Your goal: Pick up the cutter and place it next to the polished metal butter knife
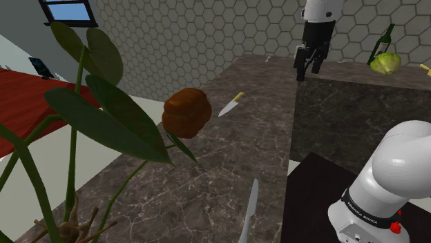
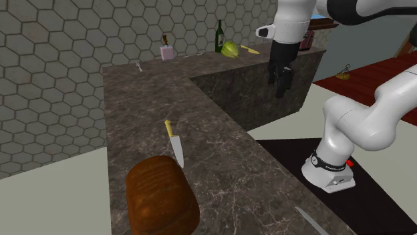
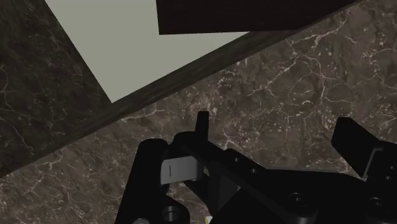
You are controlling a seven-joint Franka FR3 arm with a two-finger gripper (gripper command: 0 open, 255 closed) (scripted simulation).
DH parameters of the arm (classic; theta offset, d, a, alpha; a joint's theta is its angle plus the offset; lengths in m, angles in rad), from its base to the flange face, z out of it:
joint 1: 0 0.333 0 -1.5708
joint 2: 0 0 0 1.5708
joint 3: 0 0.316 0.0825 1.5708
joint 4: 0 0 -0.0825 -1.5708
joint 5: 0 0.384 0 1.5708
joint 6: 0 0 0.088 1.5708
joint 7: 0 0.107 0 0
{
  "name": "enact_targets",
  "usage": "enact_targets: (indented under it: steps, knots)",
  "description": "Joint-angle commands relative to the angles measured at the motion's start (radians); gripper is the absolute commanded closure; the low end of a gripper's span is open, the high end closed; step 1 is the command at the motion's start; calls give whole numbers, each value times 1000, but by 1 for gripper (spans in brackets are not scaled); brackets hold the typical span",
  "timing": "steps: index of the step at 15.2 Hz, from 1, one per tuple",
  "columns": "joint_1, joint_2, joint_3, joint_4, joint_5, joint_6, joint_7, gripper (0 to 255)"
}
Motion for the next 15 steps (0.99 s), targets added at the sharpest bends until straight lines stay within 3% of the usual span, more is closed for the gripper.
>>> enact_targets:
  steps: [1,8,15]
  knots:
    - [0,0,0,0,0,0,0,0]
    - [-20,214,26,20,35,211,146,0]
    - [-40,459,39,112,54,383,276,0]
